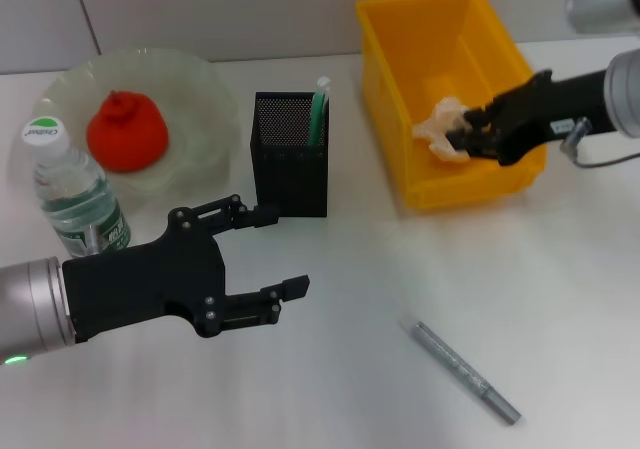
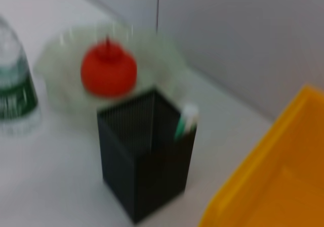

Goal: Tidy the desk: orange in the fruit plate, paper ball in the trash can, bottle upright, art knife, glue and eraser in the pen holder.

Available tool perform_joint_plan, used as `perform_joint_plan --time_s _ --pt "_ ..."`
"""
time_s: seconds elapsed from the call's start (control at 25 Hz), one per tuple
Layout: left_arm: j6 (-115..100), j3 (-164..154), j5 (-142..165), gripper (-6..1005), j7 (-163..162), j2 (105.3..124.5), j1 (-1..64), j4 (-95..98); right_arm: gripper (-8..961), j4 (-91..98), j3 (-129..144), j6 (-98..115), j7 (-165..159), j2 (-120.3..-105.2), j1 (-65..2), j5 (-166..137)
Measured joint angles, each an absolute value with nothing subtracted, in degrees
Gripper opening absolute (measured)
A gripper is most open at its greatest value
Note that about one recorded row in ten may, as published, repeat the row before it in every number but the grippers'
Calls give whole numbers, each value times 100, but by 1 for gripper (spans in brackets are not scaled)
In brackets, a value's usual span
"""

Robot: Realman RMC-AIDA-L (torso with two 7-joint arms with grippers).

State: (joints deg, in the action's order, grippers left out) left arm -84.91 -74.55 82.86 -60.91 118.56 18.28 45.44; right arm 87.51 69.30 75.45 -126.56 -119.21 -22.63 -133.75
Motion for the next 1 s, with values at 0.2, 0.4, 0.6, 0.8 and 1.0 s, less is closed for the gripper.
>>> perform_joint_plan --time_s 0.2,0.4,0.6,0.8,1.0 --pt "-8491 -7453 8279 785 -6090 11857 1838 4544 285 8550 6666 7146 -11853 -11929 -2026 -12375" --pt "-8483 -7455 8276 784 -6091 11861 1841 4544 290 7887 6346 6976 -10941 -11919 -1983 -11256" --pt "-8475 -7461 8270 784 -6091 11865 1846 4544 295 7207 6079 7002 -10091 -11913 -2080 -10473" --pt "-8427 -7485 8269 784 -6091 11866 1872 4544 300 6686 6044 7010 -9387 -11904 -2135 -9836" --pt "-8355 -7507 8270 784 -6091 11873 1902 4539 305 6204 5952 7008 -9027 -11901 -2385 -9712"
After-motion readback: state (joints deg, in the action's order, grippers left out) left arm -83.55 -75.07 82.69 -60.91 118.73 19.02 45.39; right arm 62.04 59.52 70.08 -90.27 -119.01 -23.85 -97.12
